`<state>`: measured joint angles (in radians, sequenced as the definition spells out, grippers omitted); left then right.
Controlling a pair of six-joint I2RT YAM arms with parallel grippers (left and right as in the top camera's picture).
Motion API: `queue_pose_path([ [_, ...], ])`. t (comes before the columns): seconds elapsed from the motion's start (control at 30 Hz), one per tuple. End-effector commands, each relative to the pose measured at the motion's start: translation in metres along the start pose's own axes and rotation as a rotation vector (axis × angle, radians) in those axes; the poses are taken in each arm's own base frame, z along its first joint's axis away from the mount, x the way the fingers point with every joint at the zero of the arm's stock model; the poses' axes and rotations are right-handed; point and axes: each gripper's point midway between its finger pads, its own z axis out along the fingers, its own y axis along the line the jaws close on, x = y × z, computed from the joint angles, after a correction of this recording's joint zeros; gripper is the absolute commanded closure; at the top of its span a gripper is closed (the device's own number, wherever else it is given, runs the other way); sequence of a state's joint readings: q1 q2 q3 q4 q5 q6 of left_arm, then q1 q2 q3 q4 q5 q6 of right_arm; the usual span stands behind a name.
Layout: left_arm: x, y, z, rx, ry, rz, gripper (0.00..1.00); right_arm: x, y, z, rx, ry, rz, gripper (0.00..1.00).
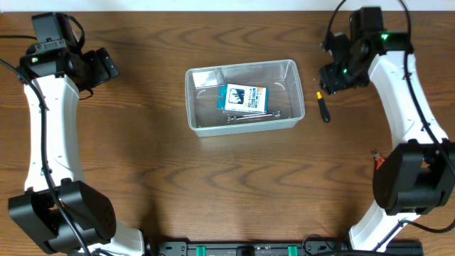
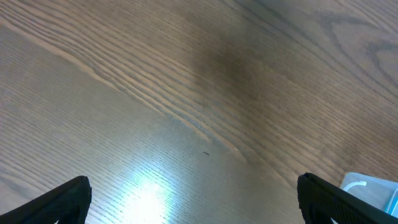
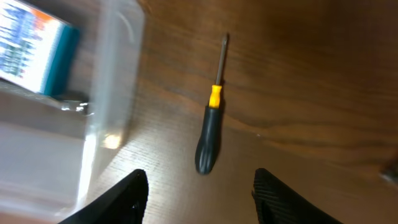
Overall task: Pack container
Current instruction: 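Open the right gripper and move it to the yellow-handled screwdriver, then grasp the yellow-handled screwdriver with the right gripper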
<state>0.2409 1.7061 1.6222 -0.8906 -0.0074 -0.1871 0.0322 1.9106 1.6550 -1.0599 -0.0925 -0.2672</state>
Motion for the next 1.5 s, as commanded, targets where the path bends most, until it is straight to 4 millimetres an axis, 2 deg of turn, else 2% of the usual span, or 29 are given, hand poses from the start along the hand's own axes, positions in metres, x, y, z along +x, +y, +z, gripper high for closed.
queue_pose_path([
  [0.0, -0.001, 0.002, 0.001, -0.01, 0.001, -0.012, 0.02, 0.014, 0.001, 0.02, -0.008, 0.028, 0.019, 0.44],
  [0.33, -0.001, 0.003, 0.001, -0.01, 0.001, -0.012, 0.02, 0.042, -0.005, 0.065, 0.037, 0.063, 0.048, 0.43],
  [0.57, -0.001, 0.003, 0.001, -0.01, 0.001, -0.012, 0.02, 0.061, -0.008, 0.082, 0.063, 0.115, 0.05, 0.43],
  [0.77, -0.001, 0.003, 0.001, -0.01, 0.001, -0.012, 0.02, 0.062, -0.01, 0.092, 0.068, 0.128, 0.05, 0.44],
  [1.07, -0.001, 0.002, 0.001, -0.01, 0.001, -0.012, 0.02, 0.068, -0.014, 0.118, 0.075, 0.163, 0.051, 0.45],
  [1.23, -0.001, 0.003, 0.001, -0.01, 0.001, -0.012, 0.02, 0.067, -0.014, 0.118, 0.076, 0.159, 0.058, 0.47],
  [1.33, -0.001, 0.003, 0.001, -0.01, 0.001, -0.012, 0.02, 0.066, -0.014, 0.119, 0.077, 0.155, 0.058, 0.53],
  [1.47, -0.001, 0.003, 0.001, -0.01, 0.001, -0.012, 0.02, 0.067, -0.014, 0.118, 0.077, 0.159, 0.062, 0.7],
])
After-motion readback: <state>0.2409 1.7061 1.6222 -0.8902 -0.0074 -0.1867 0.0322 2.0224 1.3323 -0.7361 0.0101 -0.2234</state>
